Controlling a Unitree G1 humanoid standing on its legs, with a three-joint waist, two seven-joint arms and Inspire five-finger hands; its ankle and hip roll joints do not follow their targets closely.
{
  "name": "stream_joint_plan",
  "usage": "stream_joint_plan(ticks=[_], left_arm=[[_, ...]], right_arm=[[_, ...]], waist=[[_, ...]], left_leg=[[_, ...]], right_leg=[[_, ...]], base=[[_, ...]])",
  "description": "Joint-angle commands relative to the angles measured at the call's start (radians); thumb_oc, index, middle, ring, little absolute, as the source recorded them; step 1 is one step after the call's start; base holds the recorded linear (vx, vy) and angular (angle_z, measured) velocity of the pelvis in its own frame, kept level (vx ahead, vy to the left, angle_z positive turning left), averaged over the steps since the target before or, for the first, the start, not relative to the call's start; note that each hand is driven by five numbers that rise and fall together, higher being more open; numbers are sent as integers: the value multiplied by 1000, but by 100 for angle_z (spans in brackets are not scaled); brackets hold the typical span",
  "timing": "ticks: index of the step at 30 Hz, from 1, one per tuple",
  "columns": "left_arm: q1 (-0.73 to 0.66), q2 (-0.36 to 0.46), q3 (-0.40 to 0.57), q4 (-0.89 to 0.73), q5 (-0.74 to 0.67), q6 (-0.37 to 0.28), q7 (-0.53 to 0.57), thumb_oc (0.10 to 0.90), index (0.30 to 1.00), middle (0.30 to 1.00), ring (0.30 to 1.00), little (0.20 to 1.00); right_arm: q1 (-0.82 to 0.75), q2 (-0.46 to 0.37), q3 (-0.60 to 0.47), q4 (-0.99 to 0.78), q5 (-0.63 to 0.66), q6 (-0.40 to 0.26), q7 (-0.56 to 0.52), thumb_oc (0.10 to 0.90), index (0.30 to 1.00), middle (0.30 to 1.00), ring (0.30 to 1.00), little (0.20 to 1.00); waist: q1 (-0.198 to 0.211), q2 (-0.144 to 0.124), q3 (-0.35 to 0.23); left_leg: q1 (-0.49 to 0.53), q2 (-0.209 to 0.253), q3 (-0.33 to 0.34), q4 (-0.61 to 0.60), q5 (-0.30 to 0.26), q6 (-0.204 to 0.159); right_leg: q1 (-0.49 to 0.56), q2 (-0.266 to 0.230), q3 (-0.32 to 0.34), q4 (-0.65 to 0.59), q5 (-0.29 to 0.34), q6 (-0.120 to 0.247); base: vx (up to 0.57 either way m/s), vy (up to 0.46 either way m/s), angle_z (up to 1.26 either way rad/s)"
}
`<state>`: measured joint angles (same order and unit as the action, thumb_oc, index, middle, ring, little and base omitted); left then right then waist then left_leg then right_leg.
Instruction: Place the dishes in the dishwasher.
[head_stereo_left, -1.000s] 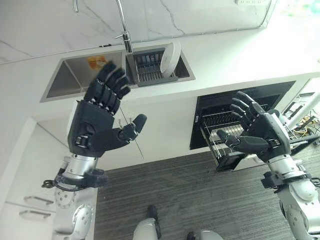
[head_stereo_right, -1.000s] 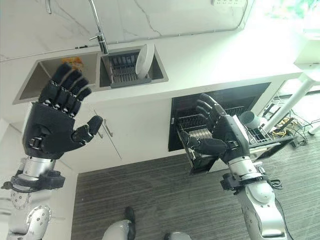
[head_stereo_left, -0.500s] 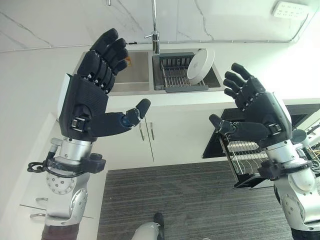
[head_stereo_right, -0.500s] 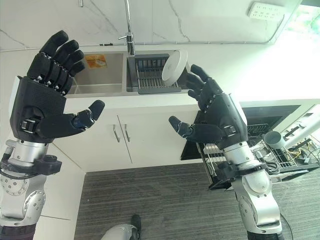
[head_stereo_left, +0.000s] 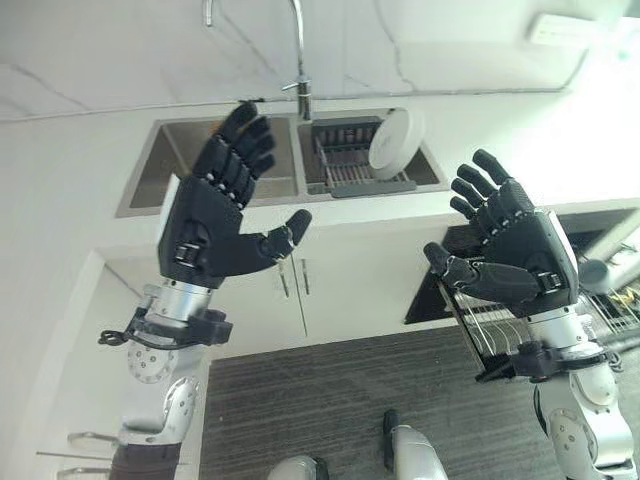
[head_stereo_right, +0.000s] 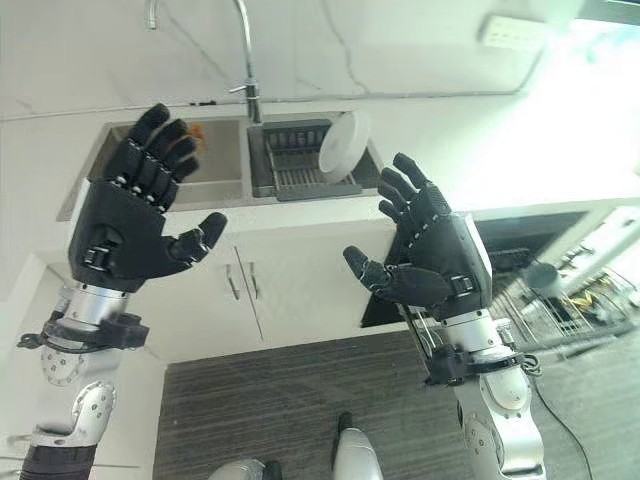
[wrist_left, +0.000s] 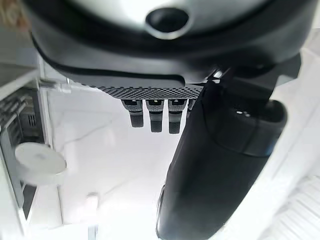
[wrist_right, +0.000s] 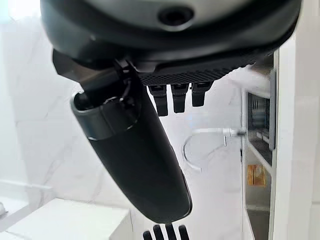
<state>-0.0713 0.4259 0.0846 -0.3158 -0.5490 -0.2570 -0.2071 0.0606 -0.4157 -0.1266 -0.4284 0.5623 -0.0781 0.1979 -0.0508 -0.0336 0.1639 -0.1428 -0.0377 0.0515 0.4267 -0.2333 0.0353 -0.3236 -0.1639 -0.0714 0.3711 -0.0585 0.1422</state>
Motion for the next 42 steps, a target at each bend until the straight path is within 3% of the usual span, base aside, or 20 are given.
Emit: stream_joint_plan(ticks=[1, 5, 8, 10, 13, 19, 23, 25, 28, 30, 32, 34, 35, 38, 42], left_arm=[[-91, 60, 18, -155, -77, -76, -3, 800, 900, 900, 900, 900], [-93, 32, 9, -167, -127, -55, -9, 800, 900, 900, 900, 900], [-67, -4, 23, -189, -153, -38, -51, 800, 900, 900, 900, 900], [-53, -11, 26, -192, -164, -40, -63, 800, 900, 900, 900, 900], [-36, -11, 25, -185, -171, -58, -91, 800, 900, 900, 900, 900], [-26, 15, 41, -193, -113, -66, -75, 800, 900, 900, 900, 900], [-57, 39, 38, -175, -83, -55, -66, 800, 900, 900, 900, 900], [-59, 45, 40, -174, -75, -51, -71, 800, 900, 900, 900, 900], [-57, 56, 36, -157, -62, -65, -77, 800, 900, 900, 900, 900], [-69, 57, 35, -151, -52, -63, -64, 800, 900, 900, 900, 900], [-81, 58, 27, -154, -36, -53, -49, 800, 900, 900, 900, 900], [-76, 62, 16, -155, -18, -55, -44, 800, 900, 900, 900, 900], [-70, 68, 16, -155, -19, -55, -46, 800, 900, 900, 900, 900], [-55, 76, 21, -162, -40, -52, -55, 800, 900, 900, 900, 900], [-62, 80, 8, -170, -96, -46, -20, 800, 900, 900, 900, 900]], right_arm=[[-146, -38, -16, -35, 33, -74, -33, 800, 900, 900, 900, 900], [-144, -48, -38, -41, 64, -46, -45, 800, 900, 900, 900, 900], [-117, -64, -80, -46, 71, -25, -31, 800, 900, 900, 900, 900], [-114, -65, -89, -44, 66, -17, -35, 800, 900, 900, 900, 900], [-117, -52, -87, -36, 42, -22, -56, 800, 900, 900, 900, 900], [-105, -40, -82, -54, 53, 15, -80, 800, 900, 900, 900, 900], [-105, -18, -58, -52, 43, 23, -97, 800, 900, 900, 900, 900], [-105, -14, -53, -50, 43, 27, -100, 800, 900, 900, 900, 900], [-96, -1, -32, -33, 44, 8, -93, 800, 900, 900, 900, 900], [-99, 3, -28, -20, 48, 3, -87, 800, 900, 900, 900, 900], [-106, 13, -22, -21, 53, 9, -92, 800, 900, 900, 900, 900], [-120, 18, -15, -23, 61, 12, -107, 800, 900, 900, 900, 900], [-123, 15, -13, -23, 72, 14, -113, 800, 900, 900, 900, 900], [-122, 0, -15, -28, 88, 17, -125, 800, 900, 900, 900, 900], [-144, -4, 3, -19, 102, -5, -140, 800, 900, 900, 900, 900]], waist=[[-29, 2, -88], [-44, 13, -99], [-37, 15, -87], [-34, 19, -76], [-30, 40, -65], [-13, 31, -79], [-5, 12, -75], [2, 15, -72], [2, 25, -54], [-5, 15, -45], [-8, -4, -44], [-12, -9, -48], [-19, -7, -49], [-17, -4, -61], [-28, 9, -82]], left_leg=[[114, 72, 61, -127, -69, -48], [148, 103, 97, -127, -61, -72], [169, 98, 106, -127, 15, -95], [123, 108, 123, -127, 0, -93], [47, 150, 144, -127, 28, -117], [39, 118, 104, -127, 4, -97], [58, 75, 93, -127, -26, -59], [58, 70, 91, -127, -28, -48], [70, 74, 82, -127, -31, -21], [81, 72, 84, -127, -38, -22], [93, 64, 97, -127, -55, -30], [110, 61, 107, -127, -74, -30], [118, 60, 100, -127, -85, -23], [123, 74, 105, -127, -86, -29], [136, 131, 144, -127, -72, -57]], right_leg=[[67, 14, -67, -71, -10, 16], [106, 48, -63, -71, -38, -12], [138, 56, -68, -71, -57, -31], [156, 55, -74, -71, -68, -28], [176, 48, -99, -71, -86, -16], [183, -5, -131, -71, -83, 8], [183, -42, -139, -71, -43, 28], [204, -40, -142, -71, -40, 22], [251, -4, -147, -71, 65, 14], [223, -4, -133, -71, 42, 10], [152, -39, -116, -71, 10, 22], [76, -60, -94, -71, 33, 37], [59, -47, -68, -71, 32, 41], [69, -38, -83, -71, 13, 37], [115, 8, -100, -71, -40, 4]], base=[[207, -337, 20], [141, -188, 4], [129, -94, 14], [29, 78, 12], [42, 132, 31], [69, 264, 15], [68, 280, -19], [52, 245, 10], [54, 149, 2], [58, -55, -12], [97, -193, -26], [171, -317, -17], [202, -381, 3], [158, -344, 14], [169, -395, 12]])
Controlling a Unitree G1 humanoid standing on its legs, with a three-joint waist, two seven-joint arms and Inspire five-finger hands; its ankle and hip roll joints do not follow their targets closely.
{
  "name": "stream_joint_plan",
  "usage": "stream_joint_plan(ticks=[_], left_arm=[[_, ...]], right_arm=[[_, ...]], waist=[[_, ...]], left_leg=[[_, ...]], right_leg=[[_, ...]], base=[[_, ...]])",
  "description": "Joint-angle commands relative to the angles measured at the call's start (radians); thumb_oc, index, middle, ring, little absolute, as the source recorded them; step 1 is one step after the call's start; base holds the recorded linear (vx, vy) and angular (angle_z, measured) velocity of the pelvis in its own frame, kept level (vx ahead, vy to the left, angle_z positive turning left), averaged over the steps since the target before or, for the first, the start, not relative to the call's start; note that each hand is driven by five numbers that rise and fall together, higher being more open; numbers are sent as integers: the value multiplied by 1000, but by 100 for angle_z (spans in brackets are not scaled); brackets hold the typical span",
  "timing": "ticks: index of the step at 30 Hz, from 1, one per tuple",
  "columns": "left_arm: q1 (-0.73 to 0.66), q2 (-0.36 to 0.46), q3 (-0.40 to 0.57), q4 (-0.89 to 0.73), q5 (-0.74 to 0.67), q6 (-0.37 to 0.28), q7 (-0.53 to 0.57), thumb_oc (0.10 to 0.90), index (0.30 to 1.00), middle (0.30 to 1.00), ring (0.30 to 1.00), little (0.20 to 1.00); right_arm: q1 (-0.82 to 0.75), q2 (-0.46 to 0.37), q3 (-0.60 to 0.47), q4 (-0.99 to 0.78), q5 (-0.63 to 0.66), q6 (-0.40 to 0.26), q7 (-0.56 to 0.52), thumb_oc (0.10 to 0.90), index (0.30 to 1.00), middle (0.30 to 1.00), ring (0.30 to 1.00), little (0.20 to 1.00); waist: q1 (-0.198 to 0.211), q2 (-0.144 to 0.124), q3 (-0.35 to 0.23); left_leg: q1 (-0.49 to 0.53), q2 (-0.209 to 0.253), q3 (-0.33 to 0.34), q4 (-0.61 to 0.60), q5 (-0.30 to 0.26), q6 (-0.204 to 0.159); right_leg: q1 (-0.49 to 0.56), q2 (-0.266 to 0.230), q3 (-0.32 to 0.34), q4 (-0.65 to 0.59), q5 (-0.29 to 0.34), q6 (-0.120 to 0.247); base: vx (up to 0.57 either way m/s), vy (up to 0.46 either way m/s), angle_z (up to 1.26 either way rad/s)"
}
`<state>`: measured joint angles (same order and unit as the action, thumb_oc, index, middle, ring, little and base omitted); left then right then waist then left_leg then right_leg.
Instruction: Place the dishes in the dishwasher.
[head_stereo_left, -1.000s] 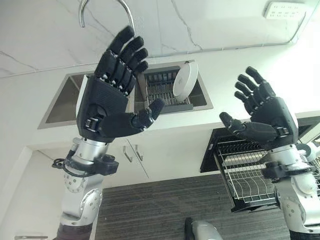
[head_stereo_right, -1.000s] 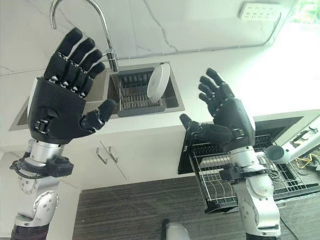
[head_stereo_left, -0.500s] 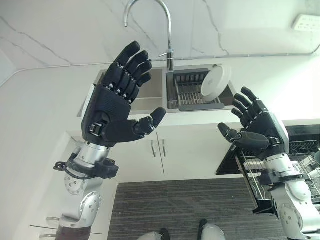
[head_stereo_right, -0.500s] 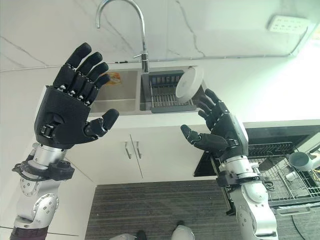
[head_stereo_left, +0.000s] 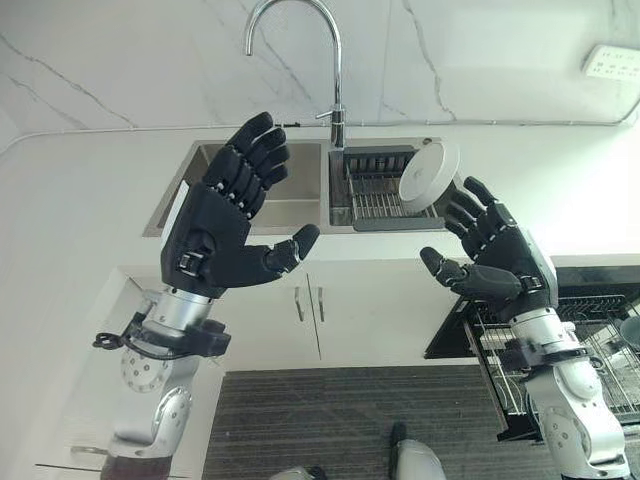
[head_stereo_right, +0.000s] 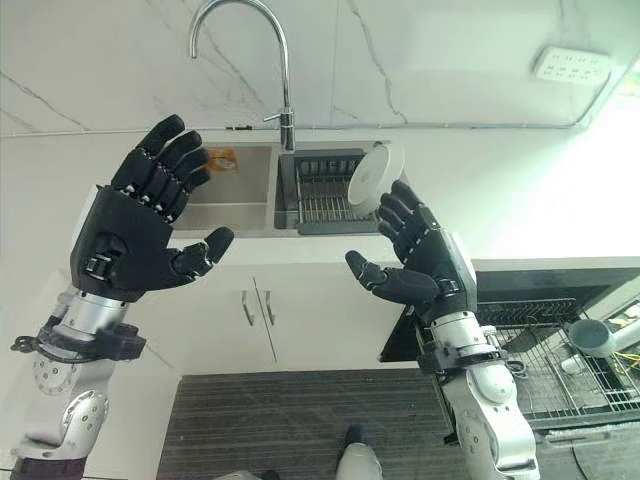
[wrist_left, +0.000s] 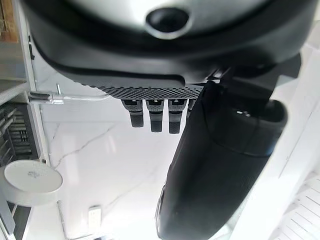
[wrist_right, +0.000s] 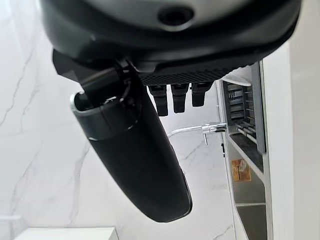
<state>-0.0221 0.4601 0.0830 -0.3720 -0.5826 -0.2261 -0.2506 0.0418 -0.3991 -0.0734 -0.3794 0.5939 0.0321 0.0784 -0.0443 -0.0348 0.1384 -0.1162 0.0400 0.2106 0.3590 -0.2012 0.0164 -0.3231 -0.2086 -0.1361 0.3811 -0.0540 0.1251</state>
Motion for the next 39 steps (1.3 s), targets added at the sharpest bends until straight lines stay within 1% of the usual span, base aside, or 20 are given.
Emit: stream_joint_plan(ticks=[1, 2, 4, 5, 6, 7, 8, 9, 11, 12, 14, 15, 18, 21, 24, 25, 28, 32, 33, 39], left_arm=[[-116, 41, 6, -116, -85, -75, 30, 800, 900, 900, 900, 900], [-119, 32, 4, -117, -90, -74, 31, 800, 900, 900, 900, 900], [-124, 7, -4, -123, -82, -69, 29, 800, 900, 900, 900, 900], [-114, -10, -8, -128, -82, -63, 14, 800, 900, 900, 900, 900], [-107, -16, -7, -130, -81, -64, 6, 800, 900, 900, 900, 900], [-92, -21, -3, -129, -77, -74, -2, 800, 900, 900, 900, 900], [-81, -26, -1, -129, -71, -83, -5, 800, 900, 900, 900, 900], [-73, -31, 2, -129, -69, -89, -11, 800, 900, 900, 900, 900], [-55, -32, 12, -125, -75, -101, -27, 800, 900, 900, 900, 900], [-42, -32, 13, -124, -68, -115, -39, 800, 900, 900, 900, 900], [-44, -26, 11, -121, -76, -117, -39, 800, 900, 900, 900, 900], [-48, -25, 4, -112, -65, -127, -28, 800, 900, 900, 900, 900], [-60, -11, -1, -102, -28, -141, -1, 800, 900, 900, 900, 900], [-71, 2, -1, -84, -16, -113, 12, 800, 900, 900, 900, 900], [-75, 14, -2, -59, -7, -65, 11, 800, 900, 900, 900, 900], [-69, 19, 0, -47, -8, -57, 6, 800, 900, 900, 900, 900], [-54, 21, -1, -30, 0, -38, 2, 800, 900, 900, 900, 900], [-52, 32, -16, -12, 28, -23, 8, 800, 900, 900, 900, 900], [-60, 43, -26, 3, 22, -19, 21, 800, 900, 900, 900, 900], [-107, 54, -63, 15, 24, -29, 78, 800, 900, 900, 900, 900]], right_arm=[[-131, -23, -49, -68, 77, -123, -15, 800, 900, 900, 900, 900], [-135, -22, -49, -70, 77, -124, -8, 800, 900, 900, 900, 900], [-137, -31, -56, -82, 78, -116, 2, 800, 900, 900, 900, 900], [-131, -42, -68, -85, 86, -109, 7, 800, 900, 900, 900, 900], [-128, -48, -72, -84, 89, -108, 11, 800, 900, 900, 900, 900], [-122, -55, -78, -83, 94, -107, 19, 800, 900, 900, 900, 900], [-119, -56, -82, -83, 94, -106, 25, 800, 900, 900, 900, 900], [-115, -56, -84, -83, 91, -105, 27, 800, 900, 900, 900, 900], [-119, -52, -81, -73, 80, -98, 16, 800, 900, 900, 900, 900], [-116, -38, -68, -67, 56, -94, -11, 800, 900, 900, 900, 900], [-108, -36, -69, -69, 46, -88, -14, 800, 900, 900, 900, 900], [-103, -45, -68, -69, 50, -87, -12, 800, 900, 900, 900, 900], [-99, -48, -74, -61, 64, -67, -15, 800, 900, 900, 900, 900], [-97, -41, -70, -42, 43, -60, -37, 800, 900, 900, 900, 900], [-101, -39, -73, -20, 49, -73, -67, 800, 900, 900, 900, 900], [-104, -36, -78, -11, 65, -79, -77, 800, 900, 900, 900, 900], [-112, -30, -89, 11, 78, -67, -118, 800, 900, 900, 900, 900], [-130, -36, -93, 43, 80, -70, -158, 800, 900, 900, 900, 900], [-154, -48, -88, 75, 87, -73, -185, 800, 900, 900, 900, 900], [-236, -74, -67, 173, 120, -88, -273, 800, 900, 900, 900, 900]], waist=[[-35, 13, -58], [-36, 15, -59], [-36, 19, -57], [-30, 18, -52], [-25, 13, -48], [-18, 4, -39], [-13, 0, -33], [-9, -3, -27], [-4, 10, -20], [-4, 48, -17], [-4, 53, -22], [-9, 53, -32], [-9, 52, -46], [-9, 44, -55], [-2, 34, -63], [2, 30, -64], [10, 23, -66], [18, 19, -68], [26, 16, -70], [45, 12, -74]], left_leg=[[114, 65, -8, -59, -99, -47], [117, 73, -2, -59, -92, -55], [123, 96, 16, -59, -55, -78], [133, 109, 24, -59, 39, -99], [140, 100, 21, -59, 76, -103], [142, 81, 17, -59, 108, -103], [135, 72, 12, -59, 118, -100], [121, 65, 8, -59, 113, -93], [85, 61, 6, -59, 45, -80], [-9, 98, -28, -59, 30, -106], [-24, 97, -52, -59, 37, -113], [-26, 101, -56, -59, 28, -114], [-23, 96, -62, -59, 22, -114], [-17, 97, -58, -59, 15, -110], [-11, 83, -62, -59, 4, -98], [-8, 78, -64, -59, -1, -92], [-4, 67, -65, -59, -12, -80], [-2, 62, -64, -59, -19, -72], [-1, 61, -63, -59, -22, -69], [3, 60, -66, -59, -28, -65]], right_leg=[[119, 59, -40, -81, -49, 14], [123, 63, -44, -81, -54, 10], [138, 78, -50, -81, -67, -7], [156, 87, -54, -81, -79, -23], [162, 87, -53, -81, -85, -31], [172, 82, -46, -81, -91, -38], [178, 81, -41, -81, -95, -41], [183, 79, -37, -81, -97, -40], [187, 86, -35, -81, -102, -32], [195, 111, -34, -81, -117, -21], [197, 111, -38, -81, -123, -20], [200, 104, -46, -81, -131, -20], [205, 89, -59, -81, -130, -13], [209, 74, -73, -81, -125, -5], [213, 62, -80, -81, -121, 1], [213, 58, -80, -81, -119, 3], [212, 51, -77, -81, -116, 9], [210, 46, -77, -81, -113, 12], [211, 42, -82, -81, -113, 14], [218, 42, -90, -81, -118, 11]], base=[[118, -304, -12], [104, -270, -11], [134, -291, 2], [167, -281, 9], [184, -261, 5], [137, -163, -6], [104, -100, -3], [70, -11, -6], [84, 108, -6], [102, 166, -2], [88, 182, 55], [71, 228, 38], [52, 195, -31], [42, 133, -12], [43, 126, -4], [53, 134, 13], [33, 85, 12], [15, 44, 4], [0, 0, 0], [0, 0, 0]])
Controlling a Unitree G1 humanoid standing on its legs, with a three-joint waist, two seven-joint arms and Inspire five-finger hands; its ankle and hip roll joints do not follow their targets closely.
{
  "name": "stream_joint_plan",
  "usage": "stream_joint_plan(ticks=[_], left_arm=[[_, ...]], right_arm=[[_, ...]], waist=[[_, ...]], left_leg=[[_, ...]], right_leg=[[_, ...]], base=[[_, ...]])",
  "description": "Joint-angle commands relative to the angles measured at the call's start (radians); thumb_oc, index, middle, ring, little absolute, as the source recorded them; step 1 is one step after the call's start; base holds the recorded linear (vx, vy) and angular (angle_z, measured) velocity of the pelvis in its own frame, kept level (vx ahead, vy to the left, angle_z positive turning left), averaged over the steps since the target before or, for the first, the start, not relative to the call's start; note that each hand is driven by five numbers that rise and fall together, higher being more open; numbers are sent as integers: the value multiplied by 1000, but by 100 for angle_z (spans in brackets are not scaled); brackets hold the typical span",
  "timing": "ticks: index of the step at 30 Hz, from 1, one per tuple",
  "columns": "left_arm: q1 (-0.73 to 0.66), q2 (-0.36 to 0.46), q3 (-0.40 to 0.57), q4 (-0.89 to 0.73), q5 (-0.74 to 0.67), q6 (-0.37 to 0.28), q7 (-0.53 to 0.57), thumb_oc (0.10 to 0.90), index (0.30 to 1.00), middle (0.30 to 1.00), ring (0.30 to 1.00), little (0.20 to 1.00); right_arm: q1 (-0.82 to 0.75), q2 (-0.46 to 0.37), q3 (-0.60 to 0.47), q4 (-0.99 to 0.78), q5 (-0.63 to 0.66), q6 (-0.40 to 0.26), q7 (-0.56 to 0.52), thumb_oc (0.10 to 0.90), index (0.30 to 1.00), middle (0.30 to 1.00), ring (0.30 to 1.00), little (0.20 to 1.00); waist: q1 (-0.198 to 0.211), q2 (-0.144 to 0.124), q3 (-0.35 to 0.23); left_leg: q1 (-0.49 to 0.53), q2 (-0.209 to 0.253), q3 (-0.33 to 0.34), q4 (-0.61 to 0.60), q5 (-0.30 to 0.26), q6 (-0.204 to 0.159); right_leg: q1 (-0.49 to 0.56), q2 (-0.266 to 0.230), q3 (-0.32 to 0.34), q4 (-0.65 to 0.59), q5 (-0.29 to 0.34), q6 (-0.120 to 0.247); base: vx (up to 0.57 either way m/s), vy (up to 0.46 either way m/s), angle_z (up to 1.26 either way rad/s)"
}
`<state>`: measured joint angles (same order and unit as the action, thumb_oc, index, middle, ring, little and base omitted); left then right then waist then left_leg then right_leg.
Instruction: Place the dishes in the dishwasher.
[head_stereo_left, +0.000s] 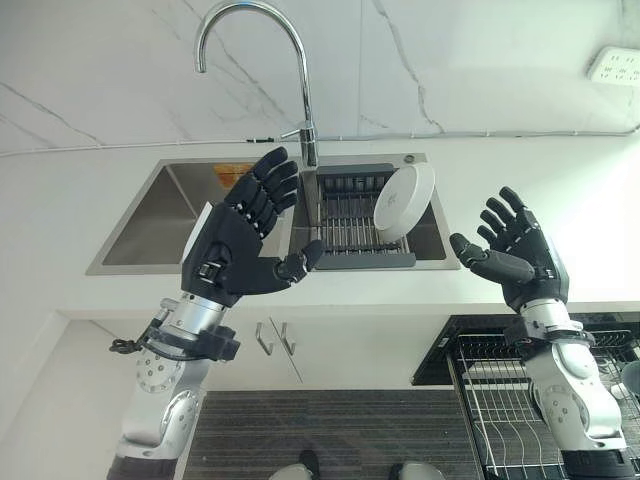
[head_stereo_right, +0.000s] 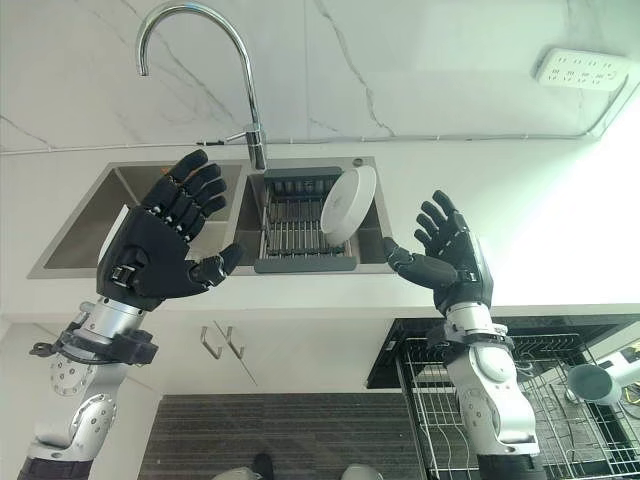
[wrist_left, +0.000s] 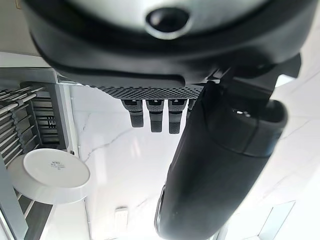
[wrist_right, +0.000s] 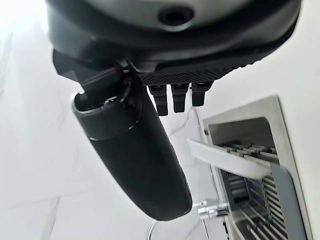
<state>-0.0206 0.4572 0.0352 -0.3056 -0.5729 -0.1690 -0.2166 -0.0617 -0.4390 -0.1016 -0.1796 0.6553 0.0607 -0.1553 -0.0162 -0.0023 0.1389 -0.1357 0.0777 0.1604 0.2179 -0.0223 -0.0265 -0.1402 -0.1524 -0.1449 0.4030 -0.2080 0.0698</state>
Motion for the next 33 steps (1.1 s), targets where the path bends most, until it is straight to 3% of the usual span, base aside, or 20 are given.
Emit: stream_joint_plan(ticks=[1, 8, 12, 19, 33], left_arm=[[-114, 58, -20, -49, 16, -87, 51, 800, 900, 900, 900, 900], [-155, 61, -61, -33, 24, -82, 84, 800, 900, 900, 900, 900], [-181, 70, -78, -10, 12, -81, 83, 800, 900, 900, 900, 900], [-209, 85, -95, 12, -2, -74, 78, 800, 900, 900, 900, 900], [-241, 118, -116, 34, -25, -71, 87, 800, 900, 900, 900, 900]], right_arm=[[-143, -37, -38, -13, 59, -117, -54, 800, 900, 900, 900, 900], [-241, -47, -23, 103, 109, -99, -117, 800, 900, 900, 900, 900], [-310, -71, -2, 196, 214, -58, -70, 800, 900, 900, 900, 900], [-403, -100, 27, 314, 277, -10, -40, 800, 900, 900, 900, 900], [-504, -142, 68, 492, 327, 17, -21, 800, 900, 900, 900, 900]], waist=[[18, -20, -76], [38, -21, -87], [55, -26, -94], [77, -29, -100], [107, -32, -102]], left_leg=[[23, 23, -16, 82, -207, -22], [23, 19, -27, 82, -210, -19], [20, 18, -39, 82, -208, -24], [18, 16, -52, 82, -204, -29], [18, 5, -76, 82, -202, -34]], right_leg=[[36, -13, -81, -103, 34, 65], [44, -7, -88, -103, 24, 57], [50, -10, -102, -103, 20, 54], [59, -12, -118, -103, 14, 50], [76, -18, -142, -103, 8, 47]], base=[[0, 0, 0], [0, 0, 0], [-1, -5, 3], [2, -1, 9], [-7, 2, 6]])
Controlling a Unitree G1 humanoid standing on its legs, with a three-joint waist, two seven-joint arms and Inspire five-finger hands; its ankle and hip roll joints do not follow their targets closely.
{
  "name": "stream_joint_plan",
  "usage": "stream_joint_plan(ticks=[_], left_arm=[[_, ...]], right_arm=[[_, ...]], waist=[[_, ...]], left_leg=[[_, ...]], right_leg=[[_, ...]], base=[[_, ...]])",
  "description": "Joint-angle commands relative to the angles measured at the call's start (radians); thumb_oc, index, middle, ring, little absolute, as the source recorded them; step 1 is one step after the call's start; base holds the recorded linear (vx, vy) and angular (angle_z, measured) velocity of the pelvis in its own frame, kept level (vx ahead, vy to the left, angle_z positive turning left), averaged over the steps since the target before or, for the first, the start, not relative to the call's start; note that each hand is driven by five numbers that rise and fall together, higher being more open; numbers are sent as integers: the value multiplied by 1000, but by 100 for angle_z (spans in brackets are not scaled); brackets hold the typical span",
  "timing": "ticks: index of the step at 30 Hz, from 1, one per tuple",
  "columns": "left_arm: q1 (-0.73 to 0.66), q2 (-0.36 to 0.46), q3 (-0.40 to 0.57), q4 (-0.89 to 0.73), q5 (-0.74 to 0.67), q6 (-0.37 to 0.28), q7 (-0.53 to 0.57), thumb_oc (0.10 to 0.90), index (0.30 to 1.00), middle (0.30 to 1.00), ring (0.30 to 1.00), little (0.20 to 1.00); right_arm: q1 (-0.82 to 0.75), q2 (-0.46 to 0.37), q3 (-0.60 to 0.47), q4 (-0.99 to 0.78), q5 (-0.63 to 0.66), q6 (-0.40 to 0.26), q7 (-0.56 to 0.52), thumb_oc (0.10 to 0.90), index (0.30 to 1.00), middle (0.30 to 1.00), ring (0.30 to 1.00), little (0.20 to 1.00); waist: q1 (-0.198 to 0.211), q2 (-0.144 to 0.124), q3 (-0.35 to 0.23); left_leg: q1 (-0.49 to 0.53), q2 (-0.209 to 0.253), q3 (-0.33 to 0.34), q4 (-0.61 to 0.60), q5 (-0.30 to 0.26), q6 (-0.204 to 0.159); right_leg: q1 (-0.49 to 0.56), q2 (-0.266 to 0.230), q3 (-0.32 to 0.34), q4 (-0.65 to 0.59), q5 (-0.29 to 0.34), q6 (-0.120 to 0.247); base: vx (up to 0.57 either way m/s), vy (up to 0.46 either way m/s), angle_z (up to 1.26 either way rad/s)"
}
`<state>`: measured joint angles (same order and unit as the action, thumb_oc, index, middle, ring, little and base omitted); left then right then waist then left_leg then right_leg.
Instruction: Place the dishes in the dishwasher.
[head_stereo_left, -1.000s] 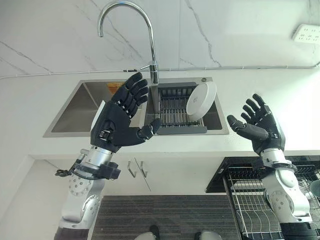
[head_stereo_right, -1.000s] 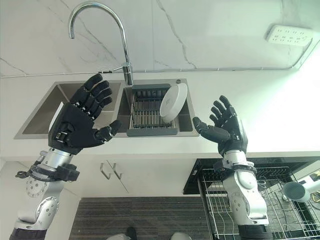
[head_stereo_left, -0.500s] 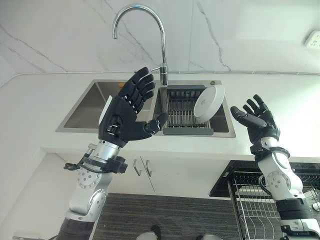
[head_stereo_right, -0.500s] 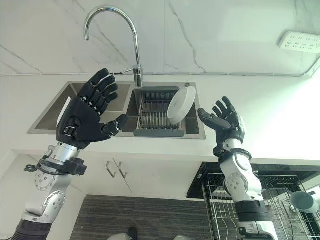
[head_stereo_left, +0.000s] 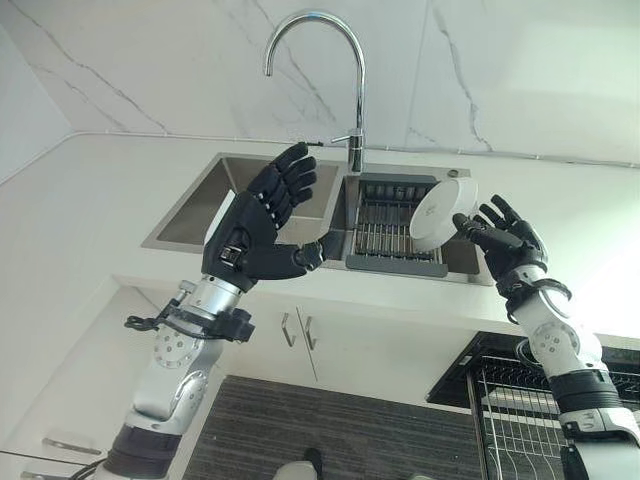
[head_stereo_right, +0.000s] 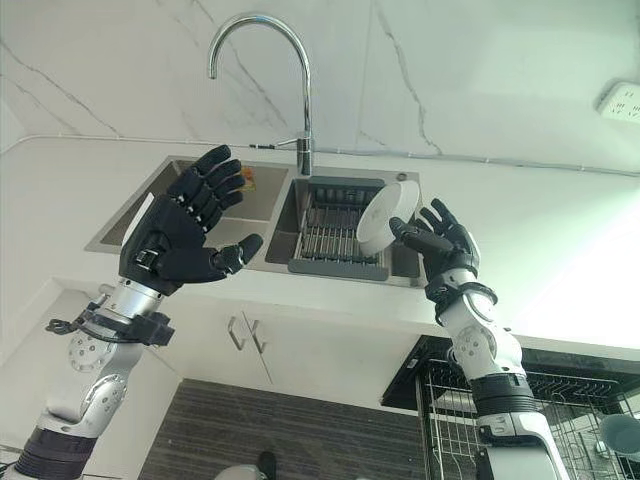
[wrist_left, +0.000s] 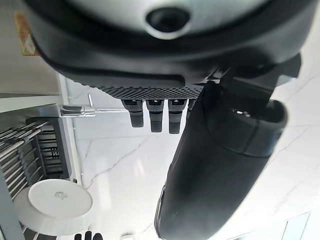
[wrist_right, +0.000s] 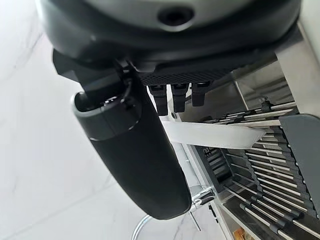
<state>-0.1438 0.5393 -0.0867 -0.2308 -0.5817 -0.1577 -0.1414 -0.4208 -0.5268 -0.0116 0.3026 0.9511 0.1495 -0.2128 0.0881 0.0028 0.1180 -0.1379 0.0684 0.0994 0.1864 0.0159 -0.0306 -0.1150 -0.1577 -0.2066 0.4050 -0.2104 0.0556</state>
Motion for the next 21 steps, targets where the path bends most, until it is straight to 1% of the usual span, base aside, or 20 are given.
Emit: stream_joint_plan(ticks=[1, 8, 14, 21], left_arm=[[-119, 39, 5, -39, -20, -83, 14, 800, 900, 900, 900, 900], [-125, 50, -2, -34, -30, -85, 18, 800, 900, 900, 900, 900], [-124, 55, 2, -33, -34, -85, 19, 800, 900, 900, 900, 900], [-127, 61, -2, -31, -38, -88, 22, 800, 900, 900, 900, 900]], right_arm=[[-152, -60, -20, 27, 36, -67, 39, 800, 900, 900, 900, 900], [-178, -69, -11, 72, 65, -55, 41, 800, 900, 900, 900, 900], [-186, -70, -16, 91, 78, -67, 26, 800, 900, 900, 900, 900], [-202, -76, -4, 123, 87, -55, 43, 800, 900, 900, 900, 900]], waist=[[5, -37, -81], [15, -37, -81], [20, -37, -79], [26, -38, -77]], left_leg=[[21, 14, -16, 114, -239, -31], [21, 12, -23, 114, -237, -33], [22, 11, -27, 114, -236, -34], [26, 7, -32, 114, -236, -35]], right_leg=[[53, -13, -84, -105, 10, 62], [60, -16, -94, -105, 8, 62], [64, -16, -98, -105, 6, 60], [70, -17, -103, -105, 5, 61]], base=[[0, 0, 0], [-1, 2, 1], [6, 1, 9], [2, -1, 2]])
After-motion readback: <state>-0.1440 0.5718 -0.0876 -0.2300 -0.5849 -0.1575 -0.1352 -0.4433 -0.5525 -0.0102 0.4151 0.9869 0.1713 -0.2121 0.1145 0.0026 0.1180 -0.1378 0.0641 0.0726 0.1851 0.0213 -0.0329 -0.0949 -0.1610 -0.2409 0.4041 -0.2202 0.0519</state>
